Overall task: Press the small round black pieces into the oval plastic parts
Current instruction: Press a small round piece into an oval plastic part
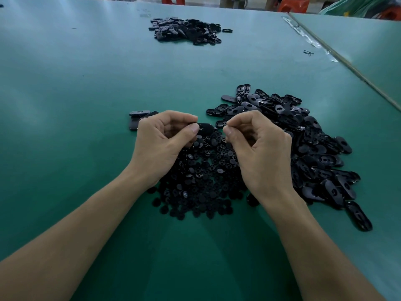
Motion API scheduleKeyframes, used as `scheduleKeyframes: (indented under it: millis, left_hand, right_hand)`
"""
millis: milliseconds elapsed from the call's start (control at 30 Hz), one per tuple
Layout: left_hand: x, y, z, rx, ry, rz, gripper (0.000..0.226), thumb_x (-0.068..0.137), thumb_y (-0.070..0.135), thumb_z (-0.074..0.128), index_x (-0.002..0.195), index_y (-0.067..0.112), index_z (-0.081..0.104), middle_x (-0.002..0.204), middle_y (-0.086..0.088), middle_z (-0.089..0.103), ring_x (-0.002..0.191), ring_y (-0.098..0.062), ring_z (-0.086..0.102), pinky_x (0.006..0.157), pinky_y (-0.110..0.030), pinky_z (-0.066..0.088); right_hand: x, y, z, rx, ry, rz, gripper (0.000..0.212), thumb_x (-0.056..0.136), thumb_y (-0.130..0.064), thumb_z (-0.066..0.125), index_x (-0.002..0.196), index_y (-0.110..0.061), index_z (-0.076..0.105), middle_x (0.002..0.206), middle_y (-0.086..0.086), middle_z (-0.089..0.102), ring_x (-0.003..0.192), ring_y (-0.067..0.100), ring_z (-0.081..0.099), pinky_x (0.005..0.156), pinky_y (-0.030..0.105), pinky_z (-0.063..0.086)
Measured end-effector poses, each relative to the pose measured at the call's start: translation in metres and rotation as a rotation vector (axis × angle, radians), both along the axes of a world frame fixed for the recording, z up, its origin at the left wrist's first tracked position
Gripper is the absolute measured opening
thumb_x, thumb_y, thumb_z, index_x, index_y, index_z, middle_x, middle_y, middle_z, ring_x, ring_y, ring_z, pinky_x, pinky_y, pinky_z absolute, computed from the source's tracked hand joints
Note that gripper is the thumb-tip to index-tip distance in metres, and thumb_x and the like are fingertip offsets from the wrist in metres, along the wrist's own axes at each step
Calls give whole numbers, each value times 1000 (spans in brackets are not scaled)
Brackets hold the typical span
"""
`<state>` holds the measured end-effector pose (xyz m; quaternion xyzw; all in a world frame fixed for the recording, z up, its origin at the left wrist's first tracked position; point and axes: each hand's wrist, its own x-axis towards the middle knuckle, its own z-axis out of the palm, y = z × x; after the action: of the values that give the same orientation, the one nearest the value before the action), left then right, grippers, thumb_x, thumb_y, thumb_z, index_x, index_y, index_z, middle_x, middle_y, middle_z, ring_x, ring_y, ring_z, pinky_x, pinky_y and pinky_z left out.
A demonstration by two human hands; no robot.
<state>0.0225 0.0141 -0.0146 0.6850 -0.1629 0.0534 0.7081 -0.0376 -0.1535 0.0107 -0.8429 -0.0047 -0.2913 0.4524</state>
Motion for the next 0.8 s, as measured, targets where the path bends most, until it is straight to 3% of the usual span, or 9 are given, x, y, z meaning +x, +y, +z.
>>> scheduleKeyframes:
  millis: [100,433,700,800]
  left_hand:
    - [0,0,1,16,-4,4,16,87,6,75,91,22,75,77,5,77,70,-5,71,67,-16,55]
    - [-2,-1,3,69,-14,20,19,88,1,74,90,20,74,74,6,76,67,-7,69,69,-21,58]
    - [-1,-1,2,79,-25,10,20,86,2,77,90,22,74,76,5,76,68,-9,71,68,-19,57]
    - [-2,-1,2,74,-30,4,20,83,4,78,90,23,74,77,5,76,70,-10,72,68,-19,56]
  right_hand:
    - [0,1,0,15,-15,-11,8,91,-12,72,88,-18,68,77,-14,67,72,5,65,68,13,50]
    - [0,3,0,39,-42,-11,5,95,-15,67,99,-15,71,83,-12,70,77,8,70,74,29,58]
    - [-2,6,0,52,-84,49,4,91,-14,72,93,-17,75,88,-6,71,79,10,66,71,20,52]
    - [-1,6,-1,153,-32,85,6,90,-12,73,93,-18,74,83,-9,71,75,9,67,71,21,53]
